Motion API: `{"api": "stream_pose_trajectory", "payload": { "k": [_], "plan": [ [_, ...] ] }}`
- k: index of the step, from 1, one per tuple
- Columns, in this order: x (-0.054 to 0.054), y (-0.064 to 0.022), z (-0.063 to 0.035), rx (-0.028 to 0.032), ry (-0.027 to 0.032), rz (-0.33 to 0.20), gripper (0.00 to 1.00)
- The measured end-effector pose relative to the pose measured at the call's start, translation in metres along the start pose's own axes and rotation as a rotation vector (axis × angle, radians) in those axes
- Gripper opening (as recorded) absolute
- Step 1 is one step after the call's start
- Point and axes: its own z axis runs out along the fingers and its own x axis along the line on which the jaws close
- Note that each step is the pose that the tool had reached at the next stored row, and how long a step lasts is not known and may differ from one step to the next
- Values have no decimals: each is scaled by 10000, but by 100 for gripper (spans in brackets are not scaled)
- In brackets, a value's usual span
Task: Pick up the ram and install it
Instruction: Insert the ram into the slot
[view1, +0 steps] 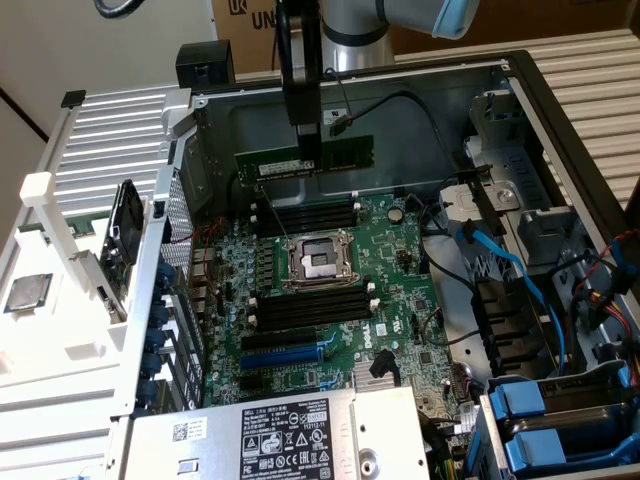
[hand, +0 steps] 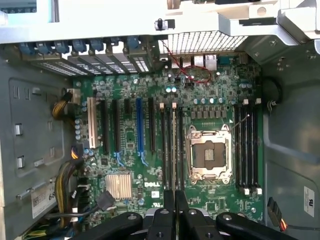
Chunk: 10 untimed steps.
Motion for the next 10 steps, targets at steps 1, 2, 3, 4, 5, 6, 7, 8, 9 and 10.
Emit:
{"api": "stream_pose_trajectory", "payload": {
  "k": [1, 2, 3, 4, 5, 6, 7, 8, 9, 10],
  "plan": [
    [-3, 2, 53, -4, 0, 0, 13],
    [-4, 3, 70, -13, 2, 1, 13],
    [-5, 3, 87, -29, 3, -2, 13],
    [-5, 3, 98, -53, 3, -8, 13],
    [-6, 4, 116, -135, 4, -20, 13],
    [-8, -7, 132, -347, 16, -51, 13],
    [-9, -17, 135, -471, 22, -67, 13],
    [-10, -28, 138, -583, 27, -80, 13],
    [-10, -37, 144, -682, 32, -89, 13],
    [-14, -68, 187, -1038, 54, -142, 13]
  ]
}}
